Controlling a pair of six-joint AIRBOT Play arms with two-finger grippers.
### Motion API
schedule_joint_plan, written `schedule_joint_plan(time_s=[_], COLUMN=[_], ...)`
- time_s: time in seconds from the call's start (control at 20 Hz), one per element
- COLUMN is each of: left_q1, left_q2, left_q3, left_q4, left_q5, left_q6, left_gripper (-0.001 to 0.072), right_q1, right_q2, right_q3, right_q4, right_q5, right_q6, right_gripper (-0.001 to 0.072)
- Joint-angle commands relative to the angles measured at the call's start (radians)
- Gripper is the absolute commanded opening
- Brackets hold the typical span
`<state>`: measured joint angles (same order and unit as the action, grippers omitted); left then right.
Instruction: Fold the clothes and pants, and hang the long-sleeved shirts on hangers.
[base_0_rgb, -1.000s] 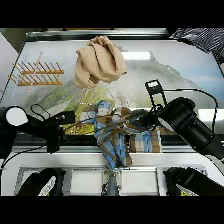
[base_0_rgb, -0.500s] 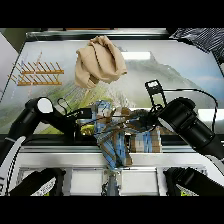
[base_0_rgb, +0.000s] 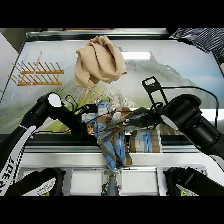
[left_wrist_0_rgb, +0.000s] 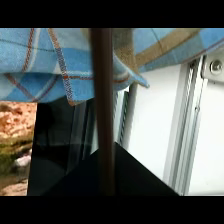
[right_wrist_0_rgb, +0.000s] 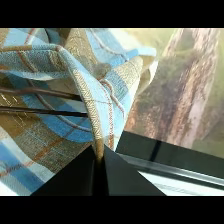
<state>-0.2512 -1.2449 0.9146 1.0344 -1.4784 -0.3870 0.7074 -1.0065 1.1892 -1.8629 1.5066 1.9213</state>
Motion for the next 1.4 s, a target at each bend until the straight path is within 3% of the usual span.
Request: schedule_joint_plan(time_s=[0.0,0.4,0.55,0.85,1.0,1.35], left_q1=[-0.001,-0.001,-0.012,-0.013,-0.039,-0.046], left_q2=[-0.007,-0.005,-0.005,0.023,0.052,0.059], left_q3=[0.002,0.003,0.003,0.002,0.002,0.002], left_q4=[-0.106,-0.278,-0.262,-0.163,-0.143,-0.148], left_q5=[0.045,0.137,0.112,0.05,0.061,0.095], left_q6=[-0.002,-0.014,-0.013,-0.013,-0.013,-0.032], left_gripper=[0.0009,0.0009,0.001,0.0009,0.001,0.001], right_q1=[0.0,0.019,0.045,0.036,0.043,0.226], right_q2=[0.0,-0.004,-0.009,-0.013,-0.019,-0.055], right_q3=[0.118,0.198,0.198,0.198,0.198,0.197], right_q4=[-0.002,0.016,0.008,-0.064,-0.007,0.008], right_q5=[0.051,0.026,-0.045,-0.035,-0.103,-0.202], right_q6=[-0.052,-0.052,-0.052,-0.053,-0.097,-0.12], right_gripper=[0.0017,0.0017,0.0017,0.0017,0.0017,0.0017])
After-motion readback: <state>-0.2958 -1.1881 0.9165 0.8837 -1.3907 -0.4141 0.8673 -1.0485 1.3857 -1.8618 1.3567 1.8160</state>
